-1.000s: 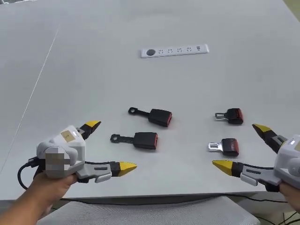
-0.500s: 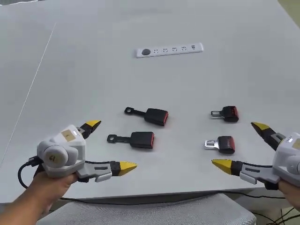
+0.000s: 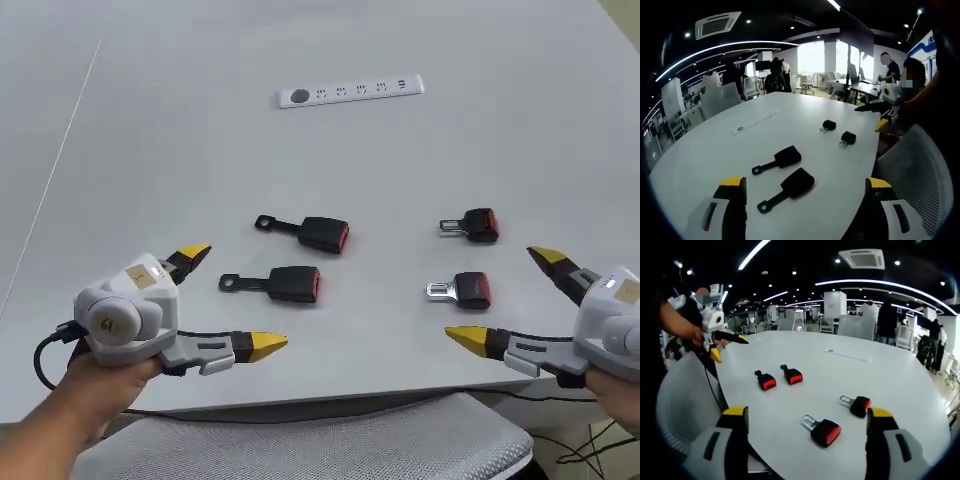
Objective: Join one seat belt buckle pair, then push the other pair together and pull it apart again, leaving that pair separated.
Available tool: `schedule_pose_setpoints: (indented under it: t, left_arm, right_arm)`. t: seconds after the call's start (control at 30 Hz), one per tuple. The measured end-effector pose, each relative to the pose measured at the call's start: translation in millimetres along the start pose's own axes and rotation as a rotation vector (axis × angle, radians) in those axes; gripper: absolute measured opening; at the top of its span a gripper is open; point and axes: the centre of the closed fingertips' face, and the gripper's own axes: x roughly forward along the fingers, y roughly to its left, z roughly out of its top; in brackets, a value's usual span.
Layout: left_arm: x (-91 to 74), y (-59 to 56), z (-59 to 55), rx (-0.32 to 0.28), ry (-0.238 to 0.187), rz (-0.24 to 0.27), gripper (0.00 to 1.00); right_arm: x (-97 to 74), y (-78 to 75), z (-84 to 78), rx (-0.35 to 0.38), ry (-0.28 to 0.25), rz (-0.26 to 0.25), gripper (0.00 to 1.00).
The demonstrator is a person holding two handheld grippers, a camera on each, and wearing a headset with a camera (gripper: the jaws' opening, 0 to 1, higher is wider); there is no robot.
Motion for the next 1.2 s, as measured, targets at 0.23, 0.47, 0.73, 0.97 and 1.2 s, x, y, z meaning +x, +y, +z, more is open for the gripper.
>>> schedule_pose_setpoints:
  t: [0.23,0.47,0.73,0.97,1.2]
  left_arm:
    - [4.3,-5.6,-0.9,0.009,0.016,-0.01,1.0]
    - [15.8,-9.1,-4.9,0.023,0.035,-0.04,1.0]
    - [31.3,-5.1,-4.8,0.073,0.06,-0.076,1.0]
    - [41.0,6.0,-6.8,0.101,0.076,-0.101,0.99]
    - [48.4,19.1,-11.5,0.111,0.108,-0.114,0.99]
  right_arm:
    - [0.3,-3.6,-4.9,-0.01,0.017,0.004,0.97]
    - [1.3,-8.9,-13.1,-0.015,0.049,0.013,0.96]
    - [8.5,-14.1,-18.1,-0.019,0.081,0.077,0.91]
    - [18.7,-19.6,-21.6,-0.019,0.113,0.109,0.89]
    - [30.0,-22.7,-24.0,-0.025,0.137,0.143,0.87]
